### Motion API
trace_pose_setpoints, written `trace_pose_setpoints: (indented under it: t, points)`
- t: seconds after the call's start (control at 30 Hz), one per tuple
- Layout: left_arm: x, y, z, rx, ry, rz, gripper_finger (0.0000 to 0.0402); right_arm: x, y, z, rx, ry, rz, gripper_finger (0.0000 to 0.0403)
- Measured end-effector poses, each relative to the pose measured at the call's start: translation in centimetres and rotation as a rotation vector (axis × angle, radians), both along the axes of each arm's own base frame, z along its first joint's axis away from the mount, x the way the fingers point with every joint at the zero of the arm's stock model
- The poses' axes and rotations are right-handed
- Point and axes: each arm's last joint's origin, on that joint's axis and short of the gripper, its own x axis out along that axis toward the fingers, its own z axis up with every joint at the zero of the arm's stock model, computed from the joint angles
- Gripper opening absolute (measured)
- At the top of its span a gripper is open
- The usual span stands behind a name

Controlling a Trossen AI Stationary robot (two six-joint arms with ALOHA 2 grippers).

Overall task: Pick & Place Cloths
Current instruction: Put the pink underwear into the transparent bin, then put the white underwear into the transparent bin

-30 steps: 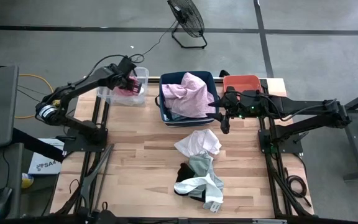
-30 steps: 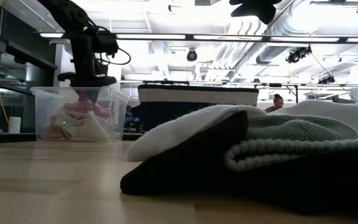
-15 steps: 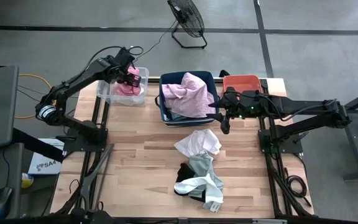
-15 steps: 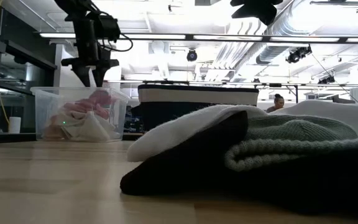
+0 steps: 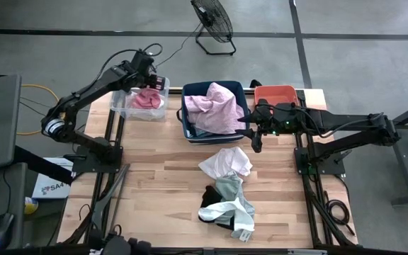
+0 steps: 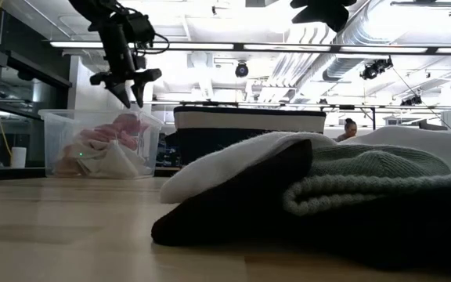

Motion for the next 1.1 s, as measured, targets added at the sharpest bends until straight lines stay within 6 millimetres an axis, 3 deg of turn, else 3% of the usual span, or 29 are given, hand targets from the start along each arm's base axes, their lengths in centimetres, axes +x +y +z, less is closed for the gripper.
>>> trace_pose_setpoints:
  t: [0.27,0.53,0.8,1.1]
  points:
    - [0.7,0.8,-2.8,-0.133,0.100,-0.009,0.0116,0.0,0.0,0.0,0.000,0.003,0.000,0.0195]
    - [0.1,-0.1,-4.7,-0.345,0.255,-0.066,0.0051,-0.1,0.0,-0.1,0.001,0.017,0.000,0.0195]
    - [-0.4,-0.8,-2.8,-0.268,0.200,-0.097,0.0032,-0.1,0.0,-0.2,0.008,0.022,-0.003,0.0195]
    - [-2.1,-3.1,0.6,-0.181,0.084,-0.140,0.0080,-0.1,0.0,-0.2,0.008,0.022,-0.003,0.0195]
